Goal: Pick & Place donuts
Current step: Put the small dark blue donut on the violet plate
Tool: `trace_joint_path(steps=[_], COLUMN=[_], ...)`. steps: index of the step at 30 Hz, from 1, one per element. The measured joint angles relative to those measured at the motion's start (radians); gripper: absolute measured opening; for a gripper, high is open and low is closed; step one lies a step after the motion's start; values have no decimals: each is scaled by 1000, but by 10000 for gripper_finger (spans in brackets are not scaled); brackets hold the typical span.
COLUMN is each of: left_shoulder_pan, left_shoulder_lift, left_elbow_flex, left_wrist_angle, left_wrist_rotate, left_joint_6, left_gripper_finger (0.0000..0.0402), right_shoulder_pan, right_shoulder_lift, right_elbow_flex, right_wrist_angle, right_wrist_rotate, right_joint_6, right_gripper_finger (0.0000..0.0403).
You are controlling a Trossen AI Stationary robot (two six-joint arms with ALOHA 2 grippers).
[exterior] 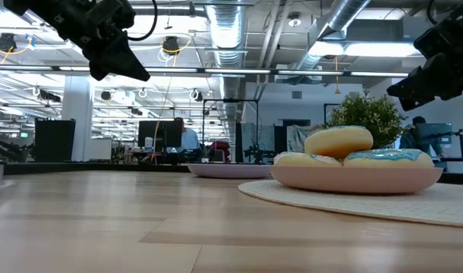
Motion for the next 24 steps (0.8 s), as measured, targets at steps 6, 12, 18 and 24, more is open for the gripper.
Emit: trace_joint_path(steps=[6,12,18,24], left_shoulder_pan=[0,0,0,0], left_shoulder_lift=[0,0,0,53], left_elbow_flex=[0,0,0,0], left_wrist_angle=[0,0,1,-3], left_wrist_rotate=[1,5,20,180], left_joint_6=[-18,-18,-18,7], left_gripper_finger=[0,0,1,53], right_shoulder_pan=[9,14,14,14], right_shoulder_lift=[0,0,0,0], right_elbow_flex=[1,1,2,-2], right_wrist_angle=[-12,-14,-12,30], right_wrist_rotate=[-17,-19,-19,-19], right_joint_6=[18,17,-5,86], right_gripper_finger=[0,0,0,0])
